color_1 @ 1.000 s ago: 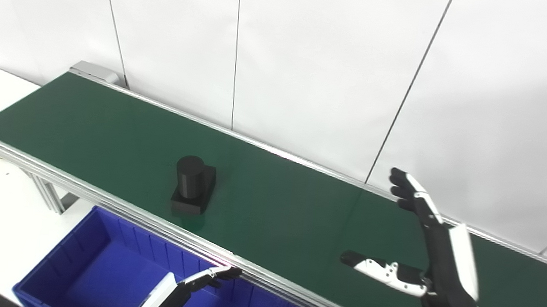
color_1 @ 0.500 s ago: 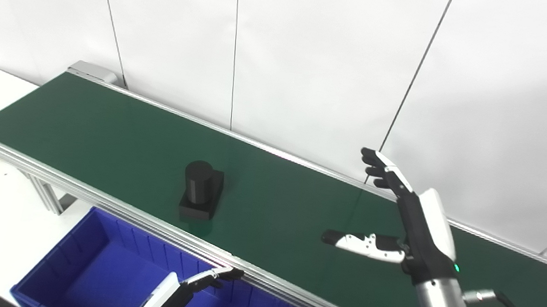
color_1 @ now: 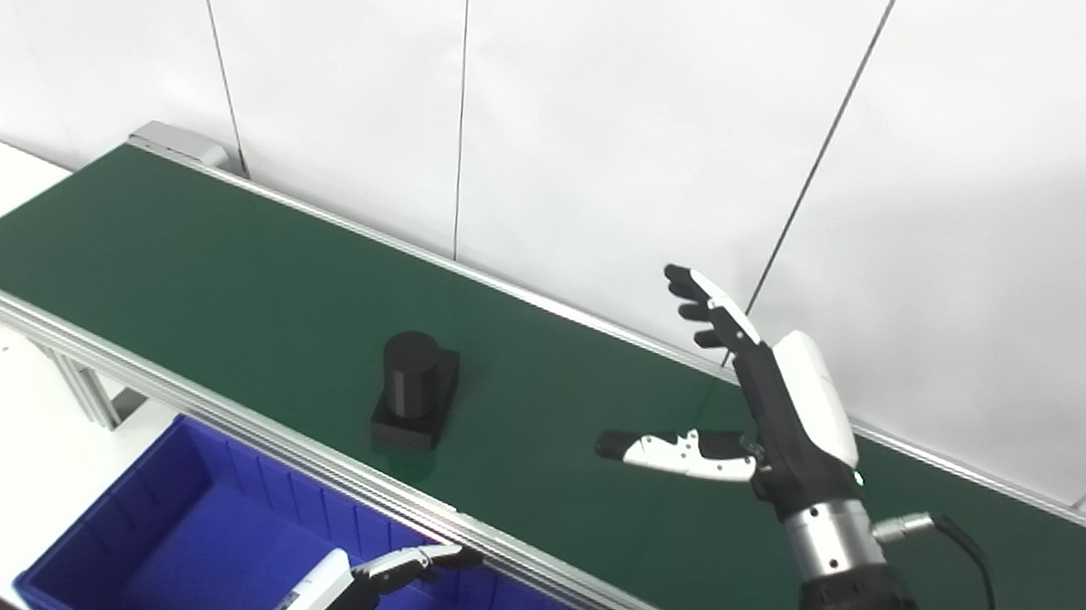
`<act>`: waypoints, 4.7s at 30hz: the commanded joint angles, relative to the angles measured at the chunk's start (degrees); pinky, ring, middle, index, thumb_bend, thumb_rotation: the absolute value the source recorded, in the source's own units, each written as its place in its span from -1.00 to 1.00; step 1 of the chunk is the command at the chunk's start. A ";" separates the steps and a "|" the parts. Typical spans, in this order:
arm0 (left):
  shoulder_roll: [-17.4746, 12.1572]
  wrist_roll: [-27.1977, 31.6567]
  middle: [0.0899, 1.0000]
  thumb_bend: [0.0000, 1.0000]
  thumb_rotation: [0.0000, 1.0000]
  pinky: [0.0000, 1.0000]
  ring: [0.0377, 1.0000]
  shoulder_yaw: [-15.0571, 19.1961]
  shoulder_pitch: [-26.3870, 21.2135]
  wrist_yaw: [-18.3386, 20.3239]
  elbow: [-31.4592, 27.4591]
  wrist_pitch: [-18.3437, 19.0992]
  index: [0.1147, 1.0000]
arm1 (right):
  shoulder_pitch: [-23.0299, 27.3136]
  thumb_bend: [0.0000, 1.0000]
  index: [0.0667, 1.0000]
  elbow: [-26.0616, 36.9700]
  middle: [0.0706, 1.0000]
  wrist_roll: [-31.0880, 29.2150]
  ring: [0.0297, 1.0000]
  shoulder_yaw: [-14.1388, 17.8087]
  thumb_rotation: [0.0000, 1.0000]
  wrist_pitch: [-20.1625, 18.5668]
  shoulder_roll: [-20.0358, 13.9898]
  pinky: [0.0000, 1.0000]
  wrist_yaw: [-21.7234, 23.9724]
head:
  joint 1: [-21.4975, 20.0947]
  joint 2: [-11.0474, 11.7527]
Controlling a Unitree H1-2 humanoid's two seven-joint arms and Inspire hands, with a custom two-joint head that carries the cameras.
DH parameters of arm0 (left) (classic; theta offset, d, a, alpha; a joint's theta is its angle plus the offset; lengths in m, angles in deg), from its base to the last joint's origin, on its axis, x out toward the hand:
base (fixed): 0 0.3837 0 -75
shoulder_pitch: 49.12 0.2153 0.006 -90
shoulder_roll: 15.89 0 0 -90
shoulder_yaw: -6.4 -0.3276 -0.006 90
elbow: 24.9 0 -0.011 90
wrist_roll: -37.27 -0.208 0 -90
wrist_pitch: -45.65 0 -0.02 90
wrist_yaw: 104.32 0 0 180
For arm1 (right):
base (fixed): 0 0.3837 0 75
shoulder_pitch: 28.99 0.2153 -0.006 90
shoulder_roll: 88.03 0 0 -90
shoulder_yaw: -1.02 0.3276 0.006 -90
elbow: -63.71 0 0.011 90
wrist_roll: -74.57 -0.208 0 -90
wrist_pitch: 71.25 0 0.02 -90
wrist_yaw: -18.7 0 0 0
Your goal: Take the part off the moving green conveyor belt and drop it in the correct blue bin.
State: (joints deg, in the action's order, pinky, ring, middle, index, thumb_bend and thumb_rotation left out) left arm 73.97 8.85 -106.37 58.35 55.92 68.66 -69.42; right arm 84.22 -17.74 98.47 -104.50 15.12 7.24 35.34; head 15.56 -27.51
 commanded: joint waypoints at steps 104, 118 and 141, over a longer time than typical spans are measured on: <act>2.76 4.59 0.46 0.89 -0.05 0.32 0.44 0.44 2.81 7.53 -3.03 -1.83 0.43 | 12.73 0.02 0.00 -39.98 -0.09 13.06 -0.23 -14.66 -1.00 2.19 10.15 -0.25 -13.35 | 0.45 -1.02; 2.66 4.60 0.46 0.90 -0.04 0.32 0.44 0.43 2.69 6.99 -2.99 -1.85 0.44 | 7.51 0.04 -0.05 -29.81 -0.26 11.72 -0.33 -10.88 -1.00 4.12 9.80 -0.46 -20.11 | -0.69 -1.57; 1.91 5.28 0.53 0.84 -0.01 0.38 0.50 2.00 4.53 8.69 -6.90 -1.83 0.50 | -8.33 0.02 0.00 2.74 -0.15 7.22 -0.30 -3.61 -1.00 -3.68 6.44 -0.36 -10.22 | -11.73 -8.55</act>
State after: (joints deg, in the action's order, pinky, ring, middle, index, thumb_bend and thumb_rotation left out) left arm 75.91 13.91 -104.43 62.67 64.66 63.48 -69.42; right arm 75.87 -17.71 106.52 -108.59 12.03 13.68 24.77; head 4.04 -35.95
